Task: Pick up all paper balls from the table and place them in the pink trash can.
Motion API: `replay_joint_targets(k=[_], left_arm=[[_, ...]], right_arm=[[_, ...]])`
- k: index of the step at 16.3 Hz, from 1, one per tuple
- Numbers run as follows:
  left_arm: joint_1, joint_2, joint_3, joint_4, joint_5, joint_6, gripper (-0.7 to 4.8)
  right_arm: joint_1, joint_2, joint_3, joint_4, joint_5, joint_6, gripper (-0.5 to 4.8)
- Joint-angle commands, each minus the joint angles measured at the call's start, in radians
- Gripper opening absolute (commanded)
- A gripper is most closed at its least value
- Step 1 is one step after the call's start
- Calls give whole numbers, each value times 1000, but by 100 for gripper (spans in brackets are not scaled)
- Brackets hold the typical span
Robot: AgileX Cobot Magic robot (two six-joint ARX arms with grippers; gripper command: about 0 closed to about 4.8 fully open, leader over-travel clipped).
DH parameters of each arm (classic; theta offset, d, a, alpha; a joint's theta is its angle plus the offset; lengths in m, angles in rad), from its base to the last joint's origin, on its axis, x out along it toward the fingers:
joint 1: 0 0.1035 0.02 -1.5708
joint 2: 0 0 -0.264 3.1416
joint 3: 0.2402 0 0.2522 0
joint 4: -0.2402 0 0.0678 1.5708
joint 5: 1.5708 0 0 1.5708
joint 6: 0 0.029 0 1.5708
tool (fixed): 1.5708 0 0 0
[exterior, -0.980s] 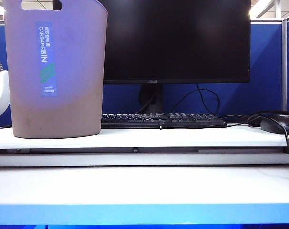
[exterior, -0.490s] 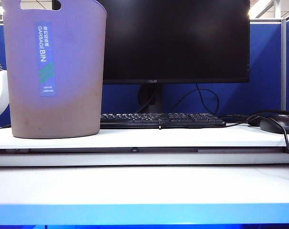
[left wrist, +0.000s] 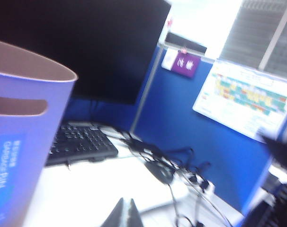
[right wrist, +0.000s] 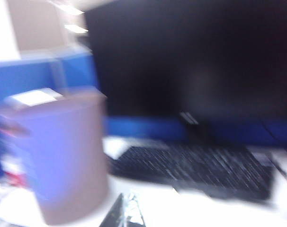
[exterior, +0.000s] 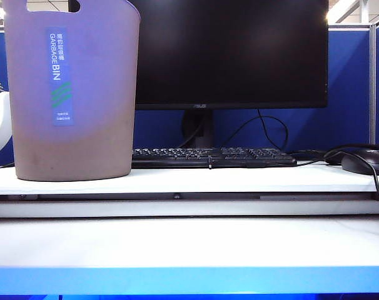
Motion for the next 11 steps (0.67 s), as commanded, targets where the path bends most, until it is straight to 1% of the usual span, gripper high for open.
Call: replay_joint_targets(k=[1,3,7,9,11], left_arm=[[2,-3,-27,-22,-49,-21,-5],[2,-3,-29,-79,-49,-21,-5],[2,-3,-29,-126,-49,-21,-5],[2,-3,-29,-133,-49,-21,-5],[2,-3,-29,-133,-49,-21,-5]], right_arm=[[1,-5,-68,-72,35,0,-5],[2,-6,-68,-237,26,0,-5],[2,-11,-68,-417,34,-1,-5],[1,-10,-69,-454,95,0,-5],[2,-14,-69,-475,101,0,-5]])
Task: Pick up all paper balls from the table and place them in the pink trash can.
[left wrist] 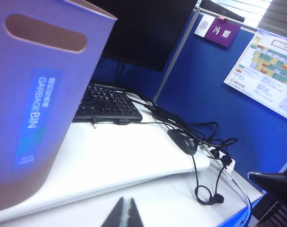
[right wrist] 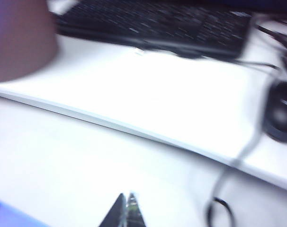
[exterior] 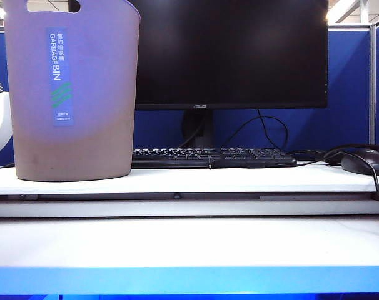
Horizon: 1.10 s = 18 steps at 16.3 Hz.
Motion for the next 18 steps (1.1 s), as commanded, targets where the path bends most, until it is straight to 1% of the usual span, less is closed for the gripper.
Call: replay_joint_targets(k=[1,3,4,5,6,8,10,11,13,14,17,18], left_arm=[[2,-3,3,4,4,2,-5],[5,-3,3,-3,5,5,-5],[25,-3,3,-16,-5,85,-5],[69,-3,2,-29,-35,169,-5],[116,-3,-2,-38,-45,184,-5],[231,-3,-19,-40,-46,189,-5],[336,-3,-45,-33,-51,241,-5],[389,-3,-57,-30,-72,266,-5],[468,-3,-74,-23,-100,272,-5],[491,-3,-80,-22,-125,273,-5],[497,-3,-119,24,-184,272,-5],[497,-3,-137,46,-183,271,-5]], right_arm=[[0,-3,3,-14,14,0,-5],[0,-3,3,-14,14,0,-5],[0,-3,3,-14,14,0,-5],[0,-3,3,-14,14,0,-5],[0,-3,3,-14,14,0,-5],[1,-4,3,-14,14,0,-5],[1,-4,3,-14,14,0,-5],[0,-4,3,-15,14,-1,-5],[1,-4,3,-15,14,0,-5],[0,-4,3,-14,14,0,-5],[0,-4,3,-14,14,0,-5],[0,-4,3,-15,14,0,-5]])
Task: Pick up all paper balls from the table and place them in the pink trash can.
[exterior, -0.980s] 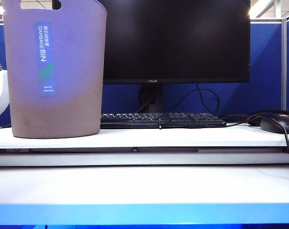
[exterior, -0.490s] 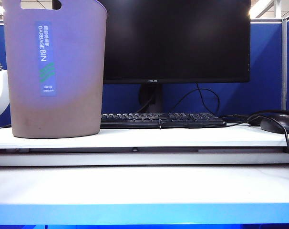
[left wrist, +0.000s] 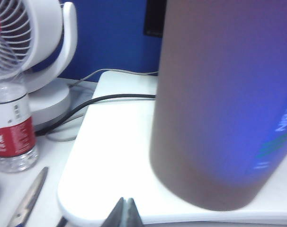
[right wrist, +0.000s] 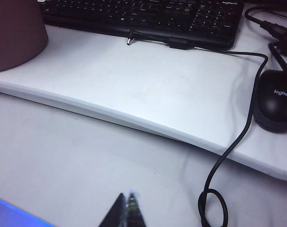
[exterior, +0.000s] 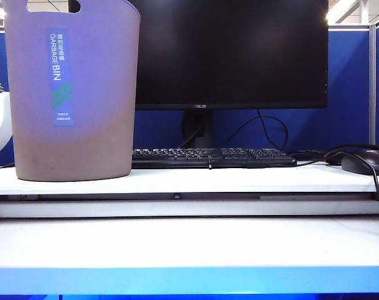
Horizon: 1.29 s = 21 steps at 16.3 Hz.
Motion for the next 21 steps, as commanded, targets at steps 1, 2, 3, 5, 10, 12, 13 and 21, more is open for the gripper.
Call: replay_joint_targets(k=[1,2,3,5,10,12,13,21], left_arm=[[0,-2,-57,91,-26,0,-5],[0,-2,-73,108,-22,-3,-5],[0,-3,-87,121,-23,-7,-5],[0,-3,-106,142,-23,-6,-5],[0,-3,-164,216,-23,-6,-5],[0,-3,-179,229,-23,-6,-5],[0,-3,-179,229,-23,-6,-5],[0,-3,-210,301,-19,27,-5]], right_arm=[[0,0,3,10,3,0,-5],[0,0,3,10,3,0,-5],[0,0,3,11,3,0,-5],[0,0,3,10,3,0,-5],[0,0,3,10,3,0,-5],[0,0,3,10,3,0,-5],[0,0,3,10,3,0,-5],[0,0,3,10,3,0,-5]])
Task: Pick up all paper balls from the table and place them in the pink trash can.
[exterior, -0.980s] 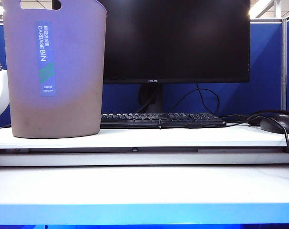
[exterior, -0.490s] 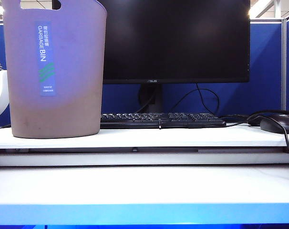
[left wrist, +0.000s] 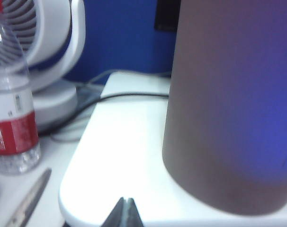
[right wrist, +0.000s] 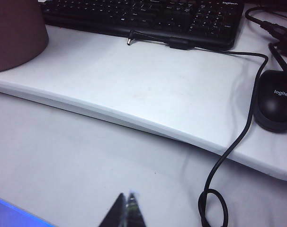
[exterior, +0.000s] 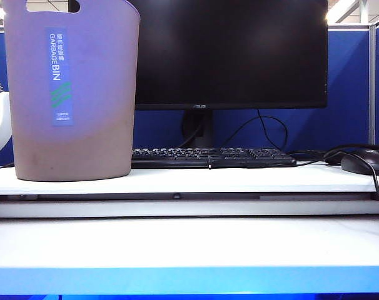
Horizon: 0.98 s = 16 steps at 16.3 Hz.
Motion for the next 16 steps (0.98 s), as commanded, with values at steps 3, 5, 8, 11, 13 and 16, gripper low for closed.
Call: replay_joint_targets(k=[3,5,8,11,13,16], left_arm=[[0,-2,0,20,50,10,-5],[0,-2,0,25,104,45,-5],[0,-2,0,29,116,48,-5],[0,-2,0,32,116,49,-5],[0,-2,0,28,114,48,-5],[0,-2,0,29,114,48,-5]], right_arm=[[0,1,3,10,3,0,-5],[1,1,3,10,3,0,-5],[1,1,3,10,3,0,-5],[1,1,3,10,3,0,-5],[0,1,3,10,3,0,-5],[1,1,3,10,3,0,-5]])
